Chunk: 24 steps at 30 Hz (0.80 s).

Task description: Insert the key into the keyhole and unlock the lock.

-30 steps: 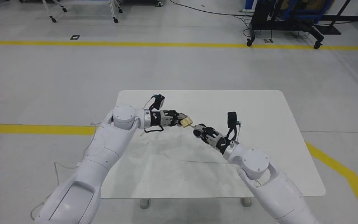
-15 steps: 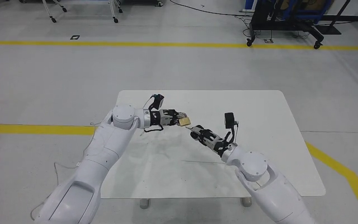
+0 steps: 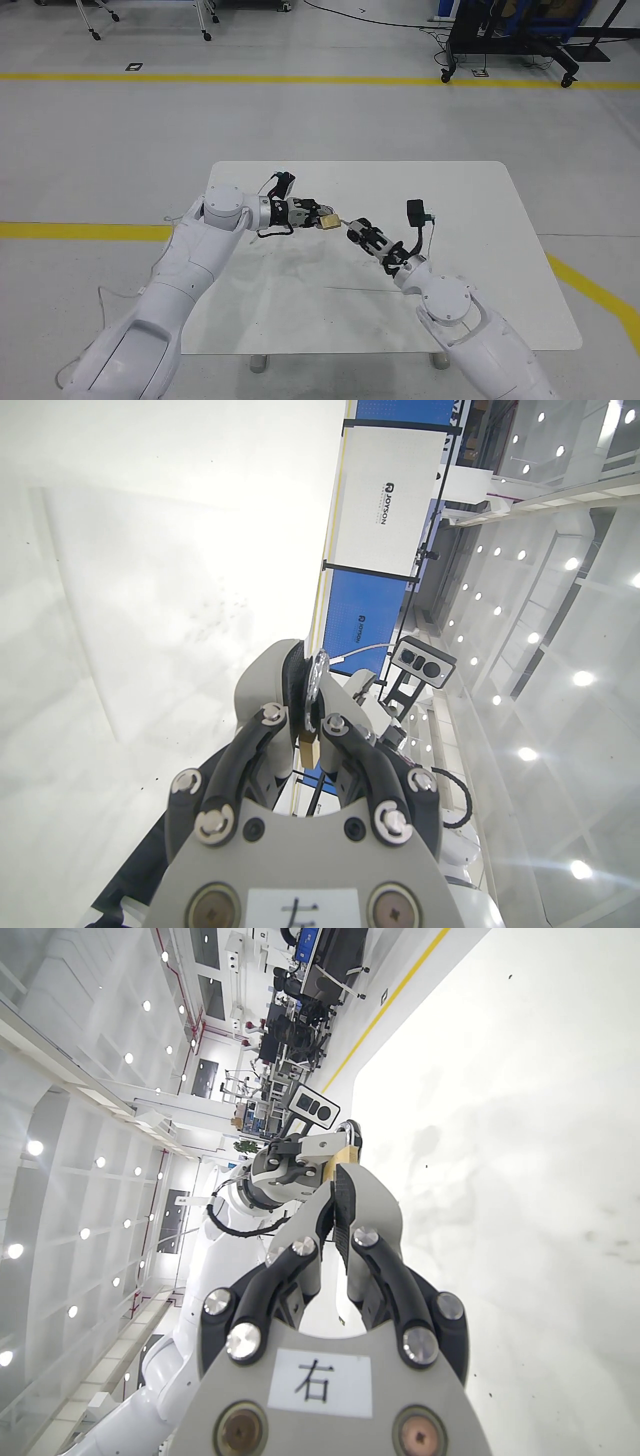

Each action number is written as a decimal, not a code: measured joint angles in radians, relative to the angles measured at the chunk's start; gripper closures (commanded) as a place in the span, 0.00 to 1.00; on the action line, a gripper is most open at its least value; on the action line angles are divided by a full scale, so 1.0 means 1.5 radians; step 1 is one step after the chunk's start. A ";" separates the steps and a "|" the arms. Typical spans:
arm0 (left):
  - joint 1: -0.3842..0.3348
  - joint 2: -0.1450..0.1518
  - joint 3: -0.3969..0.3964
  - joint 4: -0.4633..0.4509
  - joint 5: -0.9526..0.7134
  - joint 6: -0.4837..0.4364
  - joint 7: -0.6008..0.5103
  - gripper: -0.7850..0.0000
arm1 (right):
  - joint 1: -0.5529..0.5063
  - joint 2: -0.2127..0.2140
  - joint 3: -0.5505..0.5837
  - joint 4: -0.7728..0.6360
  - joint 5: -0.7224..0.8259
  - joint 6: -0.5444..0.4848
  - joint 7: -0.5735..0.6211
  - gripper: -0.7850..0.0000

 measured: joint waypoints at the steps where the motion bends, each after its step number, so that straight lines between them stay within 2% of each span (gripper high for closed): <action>1: -0.001 0.000 0.001 0.001 0.000 0.001 0.000 1.00 | 0.002 -0.001 -0.004 0.002 -0.005 0.004 -0.004 1.00; 9: -0.004 -0.002 0.003 0.009 -0.003 0.003 -0.001 1.00 | 0.005 -0.008 -0.020 0.003 -0.041 0.024 -0.024 1.00; 16: -0.006 -0.003 0.003 0.014 -0.007 0.006 0.001 1.00 | -0.017 -0.012 -0.035 -0.010 -0.113 0.017 -0.065 1.00; 24: -0.008 -0.004 0.003 0.017 -0.009 0.006 0.004 1.00 | -0.024 -0.015 -0.050 -0.009 -0.172 0.017 -0.054 1.00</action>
